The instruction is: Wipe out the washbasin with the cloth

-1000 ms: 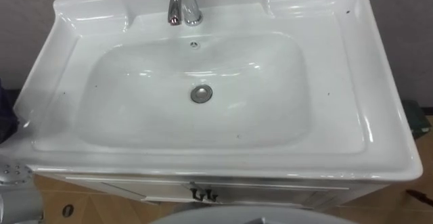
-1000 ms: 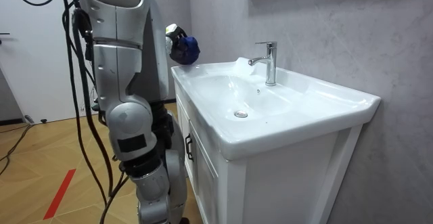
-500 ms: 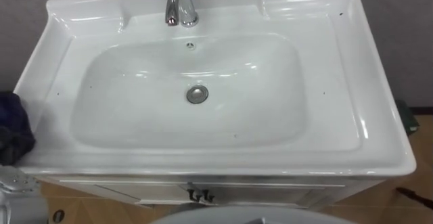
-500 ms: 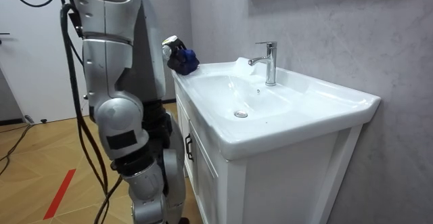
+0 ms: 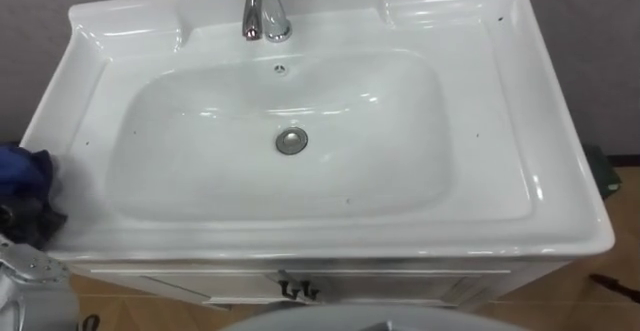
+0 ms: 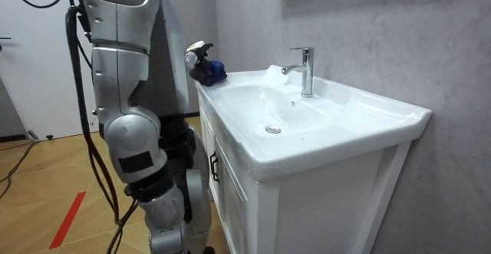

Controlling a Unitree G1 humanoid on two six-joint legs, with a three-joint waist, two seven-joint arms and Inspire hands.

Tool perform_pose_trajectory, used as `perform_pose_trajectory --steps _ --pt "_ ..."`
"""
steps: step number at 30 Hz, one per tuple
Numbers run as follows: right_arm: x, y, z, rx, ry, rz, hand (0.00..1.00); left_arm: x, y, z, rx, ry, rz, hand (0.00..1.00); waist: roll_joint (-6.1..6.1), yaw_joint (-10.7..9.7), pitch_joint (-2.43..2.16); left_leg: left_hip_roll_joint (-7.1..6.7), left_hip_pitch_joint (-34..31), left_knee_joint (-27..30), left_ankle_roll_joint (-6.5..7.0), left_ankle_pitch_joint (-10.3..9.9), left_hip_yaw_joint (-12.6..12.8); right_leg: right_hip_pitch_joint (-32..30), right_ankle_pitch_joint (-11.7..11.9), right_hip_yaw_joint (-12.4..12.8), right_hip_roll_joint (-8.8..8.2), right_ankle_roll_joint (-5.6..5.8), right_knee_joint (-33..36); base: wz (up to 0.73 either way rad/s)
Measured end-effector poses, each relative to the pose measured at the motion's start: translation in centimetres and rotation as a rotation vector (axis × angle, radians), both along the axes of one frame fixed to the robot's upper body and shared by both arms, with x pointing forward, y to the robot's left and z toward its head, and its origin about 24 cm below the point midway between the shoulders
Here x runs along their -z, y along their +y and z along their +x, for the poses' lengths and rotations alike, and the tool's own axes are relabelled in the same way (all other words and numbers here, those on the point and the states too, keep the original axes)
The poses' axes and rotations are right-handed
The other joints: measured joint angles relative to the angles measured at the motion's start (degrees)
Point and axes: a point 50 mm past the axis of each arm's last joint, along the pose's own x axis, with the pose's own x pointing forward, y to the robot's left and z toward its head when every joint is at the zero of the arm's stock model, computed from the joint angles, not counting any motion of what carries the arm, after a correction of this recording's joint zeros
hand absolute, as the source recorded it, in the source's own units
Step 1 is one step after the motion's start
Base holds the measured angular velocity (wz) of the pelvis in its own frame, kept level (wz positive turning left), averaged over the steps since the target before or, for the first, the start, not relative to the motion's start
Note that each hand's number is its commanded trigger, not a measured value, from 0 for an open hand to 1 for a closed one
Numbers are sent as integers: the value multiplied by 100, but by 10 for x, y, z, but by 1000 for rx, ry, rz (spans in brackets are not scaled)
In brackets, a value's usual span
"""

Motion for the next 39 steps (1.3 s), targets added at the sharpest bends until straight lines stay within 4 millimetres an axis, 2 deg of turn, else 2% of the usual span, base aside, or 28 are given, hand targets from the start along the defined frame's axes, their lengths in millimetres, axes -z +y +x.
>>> perform_pose_trajectory --steps 7,12,13,14,22,25,26,27,29,39 --pt "0 1 -2 -3 8 2 0 0 -1 1 -1 -31 -31 0 -15 -63 9 -3 16 -60 0 0 -6 -1 0 5 1 0 -18 0" --pt "2 4 -1 -9 8 9 0 -5 -4 6 -1 -137 -107 0 -79 -61 16 -12 37 -94 0 0 -6 37 7 -15 -1 6 -86 0" --pt "2 4 0 -9 6 9 0 -5 -5 6 -5 -156 -128 0 -88 -90 22 -12 44 -95 0 0 -2 45 7 -14 -1 5 -89 0" --pt "2 4 4 -14 -2 9 0 -4 -5 7 -18 -192 -178 0 -95 -149 66 -15 84 -96 0 0 -5 96 7 -18 0 6 -97 0" --pt "2 5 9 -30 -11 23 0 -1 -15 16 -47 -404 -436 0 -109 -153 109 -10 86 -82 1 -2 6 80 7 51 3 5 -101 -2" --pt "3 6 8 -28 -10 39 0 -8 -18 21 -27 -483 -504 0 -91 -152 106 -6 27 -44 2 -3 10 15 5 67 0 5 -108 0" --pt "3 7 9 -28 -13 46 0 -13 -20 24 -9 -512 -521 0 -49 -149 101 -5 -4 -16 2 -3 11 -4 6 65 0 4 -98 0" --pt "3 7 9 -29 -11 49 0 -15 -20 26 7 -525 -521 0 -69 -146 115 -6 -2 -21 3 -3 9 0 7 61 2 3 -86 0" --pt "3 8 9 -35 -11 53 0 -17 -19 27 15 -534 -521 0 -35 -147 92 -7 1 -22 3 -3 8 8 9 63 1 1 -78 0" --pt "4 9 5 -38 -16 51 0 -52 -20 52 106 -721 -471 0 -25 -151 99 11 77 -15 9 -9 4 76 13 -4 2 -2 9 2"
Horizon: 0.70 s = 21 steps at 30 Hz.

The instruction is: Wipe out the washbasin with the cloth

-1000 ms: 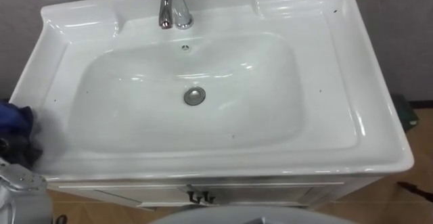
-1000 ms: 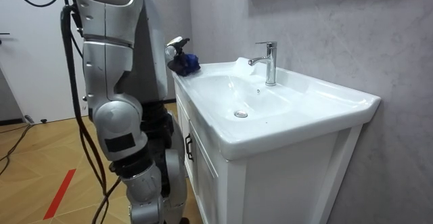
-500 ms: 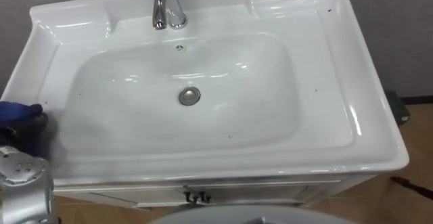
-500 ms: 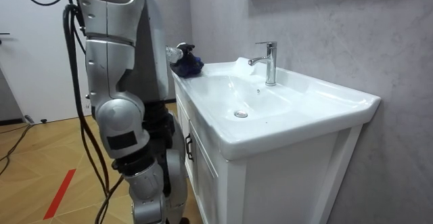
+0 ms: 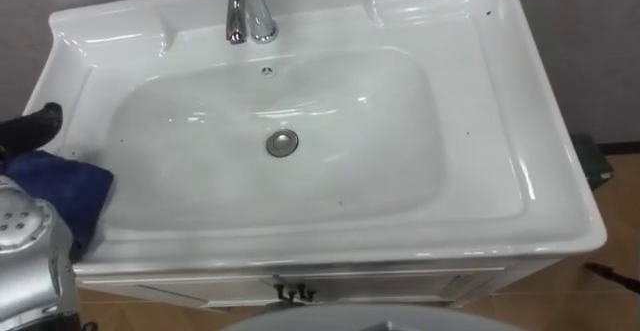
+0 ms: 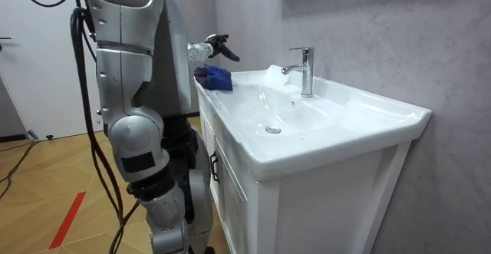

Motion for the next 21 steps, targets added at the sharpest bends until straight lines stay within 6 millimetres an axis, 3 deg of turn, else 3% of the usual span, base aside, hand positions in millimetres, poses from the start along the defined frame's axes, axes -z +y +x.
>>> perform_pose_trajectory --steps 10,14,21 --pt "0 1 -10 -11 27 -5 0 -17 12 0 -56 -42 91 0 66 29 -25 10 -19 21 22 -10 139 -88 -10 191 -2 16 4 -7" --pt "-1 0 -11 -16 23 -19 0 -21 19 -6 -130 -61 110 0 62 38 -49 6 -9 20 22 -10 140 -84 -7 207 -2 20 8 0" --pt "-2 -3 -11 -24 11 -56 0 -36 39 -26 -338 -134 174 0 56 207 -42 -11 63 -13 21 -11 100 11 -3 173 -4 18 -15 1"
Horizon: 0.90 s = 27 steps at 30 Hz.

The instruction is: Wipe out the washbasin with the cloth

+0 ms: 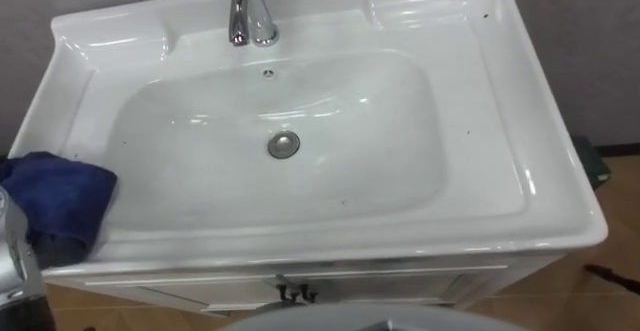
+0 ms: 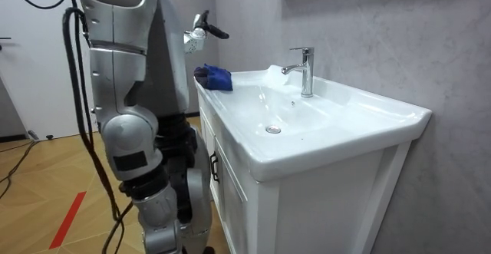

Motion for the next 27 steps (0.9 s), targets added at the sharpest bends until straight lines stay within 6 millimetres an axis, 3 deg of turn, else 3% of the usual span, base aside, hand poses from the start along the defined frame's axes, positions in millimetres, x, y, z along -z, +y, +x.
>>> perform_pose_trajectory --steps 6,9,13,15,22,25,27 --pt "-1 -2 -4 -36 8 -37 0 -17 28 -33 -282 -75 98 0 23 300 -7 -23 -29 3 0 0 -111 -2 -9 -33 3 4 -11 5" --pt "-2 -4 -3 -48 2 -59 0 -15 41 -50 -416 -75 104 0 24 498 -16 -36 -55 10 0 0 -135 -19 -37 -100 -9 12 -32 14" --pt "-3 -4 -4 -76 -8 -83 0 -3 51 -80 -560 -39 98 0 34 631 -84 -82 -99 21 1 1 -219 -19 -59 -145 -22 34 -75 13" --pt "-3 -4 -3 -99 -6 -88 0 12 56 -98 -637 -4 36 0 32 714 -113 -108 -123 25 1 1 -282 -11 -63 -245 -41 40 -75 15" --pt "-2 -3 2 -140 -13 -85 0 62 57 -158 -760 207 -148 0 26 724 -112 -119 -149 20 0 1 -356 4 -64 -351 -47 42 -93 7" --pt "-3 -3 -3 -137 3 -88 0 94 45 -174 -772 343 -250 0 36 717 -109 -136 -194 30 2 2 -439 -13 -66 -427 -57 45 -93 14" --pt "-3 -1 -10 -131 25 -81 0 122 23 -185 -758 447 -343 0 -11 713 -124 -158 -216 39 7 5 -463 -17 -80 -463 -77 64 -94 9"
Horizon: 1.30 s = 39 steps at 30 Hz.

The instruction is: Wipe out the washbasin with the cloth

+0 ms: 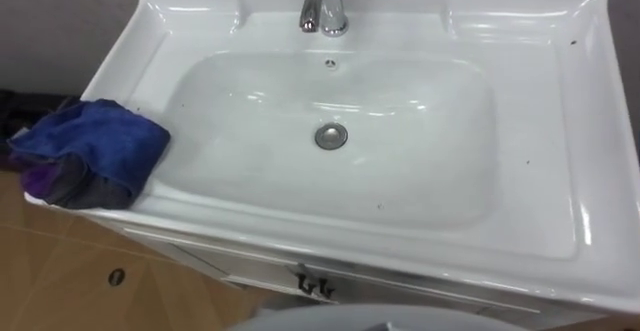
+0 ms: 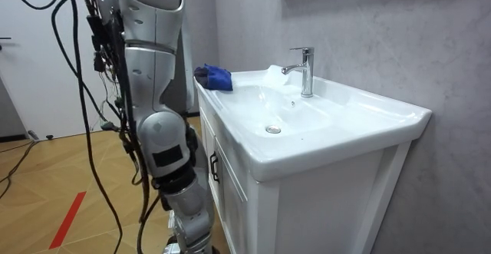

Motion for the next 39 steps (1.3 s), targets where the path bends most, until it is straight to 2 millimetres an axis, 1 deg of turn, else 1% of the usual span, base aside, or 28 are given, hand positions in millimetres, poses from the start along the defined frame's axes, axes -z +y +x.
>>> perform_pose_trajectory --steps 1,2,3,4,6,7,8,9,12,15,16,18,20,23,26,27,29,31,33,35,37,38,39 --pt "0 1 -2 3 4 2 0 7 -6 -4 0 15 -36 0 -21 -9 -8 -7 0 -6 3 2 -13 0 -4 -1 -4 4 -1 10" --pt "0 3 -4 8 9 6 0 20 -17 -11 -1 49 -104 0 -62 -88 -9 -27 2 -9 9 5 -57 18 -10 -37 -15 13 -2 18" --pt "1 5 -5 7 11 14 0 33 -30 -19 10 94 -169 0 -147 -165 -15 -50 7 -18 15 10 -133 34 -17 -92 -28 25 11 16" --pt "2 6 -5 8 12 18 0 39 -36 -21 18 108 -203 0 -175 -172 -17 -49 11 -26 16 11 -134 33 -17 -96 -30 26 11 8" --pt "4 11 -5 4 22 31 0 64 -64 -32 63 190 -355 0 -308 -242 -3 -46 58 -61 16 11 -129 69 -17 -96 -31 26 13 0" --pt "4 13 -5 2 24 35 0 68 -69 -34 71 206 -388 0 -349 -274 5 -47 79 -63 16 11 -130 102 -17 -100 -30 26 10 0" --pt "6 17 -5 -4 30 47 0 76 -80 -39 89 229 -448 0 -434 -299 14 -46 96 -38 15 8 -128 133 -17 -90 -30 26 3 0" --pt "6 18 -4 -5 32 56 0 82 -88 -39 113 240 -496 0 -488 -305 28 -43 78 -3 18 1 -121 133 -17 -90 -30 25 1 0" --pt "7 19 -5 -1 43 59 0 93 -103 -40 154 278 -581 0 -500 -373 32 -33 77 5 22 -1 -108 133 -19 -103 -40 27 1 3" --pt "9 27 -3 1 42 93 0 100 -111 -48 203 331 -664 0 -496 -491 35 -24 92 9 25 -2 -83 174 -23 -120 -53 32 2 -1" --pt "10 28 -2 3 42 103 0 101 -112 -49 214 335 -679 0 -495 -507 36 -18 93 14 26 -2 -76 183 -26 -130 -57 33 0 0" --pt "11 30 1 7 47 128 0 105 -117 -47 281 352 -743 0 -495 -631 38 -23 85 25 37 1 -55 185 -38 -179 -75 48 7 8" --pt "12 31 4 19 50 139 0 109 -122 -45 337 362 -789 0 -498 -675 40 -25 95 23 40 3 3 185 -42 -167 -88 55 15 -2" --pt "13 31 12 58 36 155 0 114 -127 -43 399 330 -870 0 -533 -783 56 -34 91 14 53 -1 52 187 -52 -176 -108 72 27 0" --pt "14 32 13 70 40 185 0 119 -132 -39 436 289 -962 0 -555 -814 69 -45 100 14 88 -23 95 187 -65 -181 -125 95 27 0" --pt "14 33 15 76 46 195 0 122 -135 -38 446 277 -1006 0 -568 -820 71 -40 111 13 94 -27 208 186 -68 -175 -135 100 25 0" --pt "14 33 15 84 52 206 0 124 -138 -37 460 261 -1063 0 -589 -836 72 -37 106 15 127 -49 280 181 -70 -168 -140 106 68 0" --pt "14 33 18 82 48 205 0 127 -141 -35 472 243 -1114 0 -605 -839 84 -32 93 19 142 -61 315 133 -77 -163 -151 117 141 0" --pt "14 33 21 81 44 202 0 129 -144 -32 501 227 -1162 0 -601 -885 133 -32 122 12 163 -77 327 115 -76 -148 -165 118 254 0" --pt "14 33 20 85 46 202 0 131 -147 -30 517 224 -1189 0 -583 -920 156 -20 145 16 190 -102 356 115 -76 -145 -177 119 342 0" --pt "14 33 20 97 47 203 0 132 -148 -24 542 221 -1207 0 -576 -925 164 -8 135 58 216 -149 397 99 -81 -117 -187 129 378 -7" --pt "14 33 19 106 48 202 0 133 -148 -19 567 224 -1217 0 -571 -925 176 -5 106 122 237 -190 429 83 -93 -105 -199 150 419 -10" --pt "14 33 19 107 51 201 0 134 -148 -14 587 225 -1220 0 -572 -925 179 -2 71 159 264 -241 484 74 -110 -92 -213 184 427 -13"
